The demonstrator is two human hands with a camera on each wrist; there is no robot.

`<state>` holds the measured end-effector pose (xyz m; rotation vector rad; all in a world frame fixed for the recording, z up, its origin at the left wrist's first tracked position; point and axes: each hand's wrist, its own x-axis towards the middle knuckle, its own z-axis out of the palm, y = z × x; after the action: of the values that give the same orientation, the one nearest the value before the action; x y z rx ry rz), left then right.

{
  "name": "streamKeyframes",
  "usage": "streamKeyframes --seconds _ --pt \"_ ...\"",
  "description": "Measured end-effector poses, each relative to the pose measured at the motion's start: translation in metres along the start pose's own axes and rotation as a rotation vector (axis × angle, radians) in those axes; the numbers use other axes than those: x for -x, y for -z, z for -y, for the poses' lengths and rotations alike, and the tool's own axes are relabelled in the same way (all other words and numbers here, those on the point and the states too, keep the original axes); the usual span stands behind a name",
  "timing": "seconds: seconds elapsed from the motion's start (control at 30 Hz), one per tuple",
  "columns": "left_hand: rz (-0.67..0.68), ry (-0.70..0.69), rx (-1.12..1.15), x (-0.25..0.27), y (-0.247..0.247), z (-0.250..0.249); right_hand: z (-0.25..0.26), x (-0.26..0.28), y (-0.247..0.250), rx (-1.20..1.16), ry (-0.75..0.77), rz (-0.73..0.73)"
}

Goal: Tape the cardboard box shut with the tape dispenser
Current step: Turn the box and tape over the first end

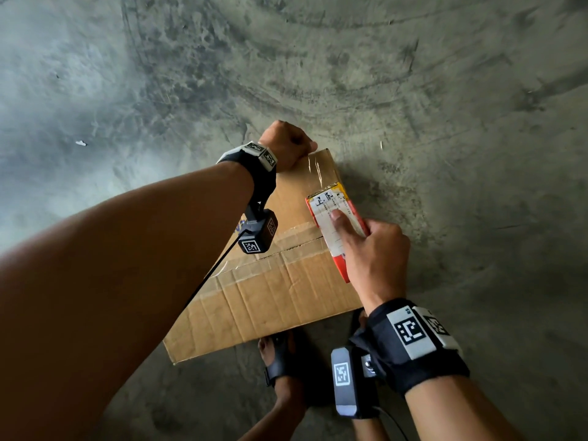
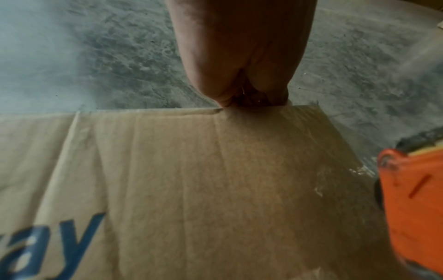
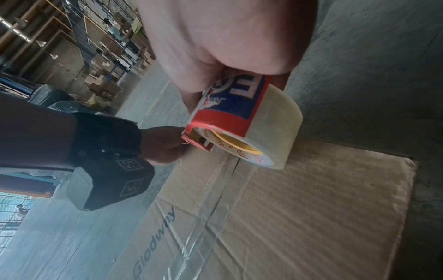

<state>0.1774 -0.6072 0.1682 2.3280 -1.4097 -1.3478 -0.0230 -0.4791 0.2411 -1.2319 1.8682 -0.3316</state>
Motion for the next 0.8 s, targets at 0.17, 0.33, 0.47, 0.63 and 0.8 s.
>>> streamKeyframes --seconds 0.17,0.33,0.47,0.63,0.8 --pt "-0.042 0.035 -0.109 -0.001 -0.004 -0.006 0.0 -0.002 0.002 0.002 0.014 0.014" --pt "-0.053 0.076 -0.228 0.003 0.003 -0.01 -0.001 0.0 0.001 0.019 0.014 0.022" --pt "-0.192 -0.121 -0.149 0.019 0.0 -0.009 0.001 0.003 0.001 0.013 0.033 0.02" --pt "-0.03 -0.126 -0.182 0.044 -0.011 -0.017 0.002 0.0 0.0 0.004 0.028 -0.002" --pt "0.118 -0.035 -0.23 0.039 -0.006 -0.022 0.002 -0.001 -0.001 0.035 0.02 0.003"
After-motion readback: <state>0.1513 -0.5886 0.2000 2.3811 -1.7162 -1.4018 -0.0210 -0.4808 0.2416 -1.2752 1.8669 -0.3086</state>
